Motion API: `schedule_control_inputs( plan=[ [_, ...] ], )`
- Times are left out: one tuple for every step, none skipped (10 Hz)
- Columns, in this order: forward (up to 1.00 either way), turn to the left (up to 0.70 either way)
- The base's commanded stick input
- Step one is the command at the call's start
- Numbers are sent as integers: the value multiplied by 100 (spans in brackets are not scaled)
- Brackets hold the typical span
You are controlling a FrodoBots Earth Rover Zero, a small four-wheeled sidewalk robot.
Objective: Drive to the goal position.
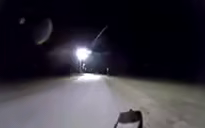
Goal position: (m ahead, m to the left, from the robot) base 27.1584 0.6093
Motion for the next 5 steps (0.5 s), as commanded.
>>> schedule_control_inputs(
  plan=[
    [100,27],
    [100,27],
    [100,20],
    [100,0],
    [100,0]
  ],
)
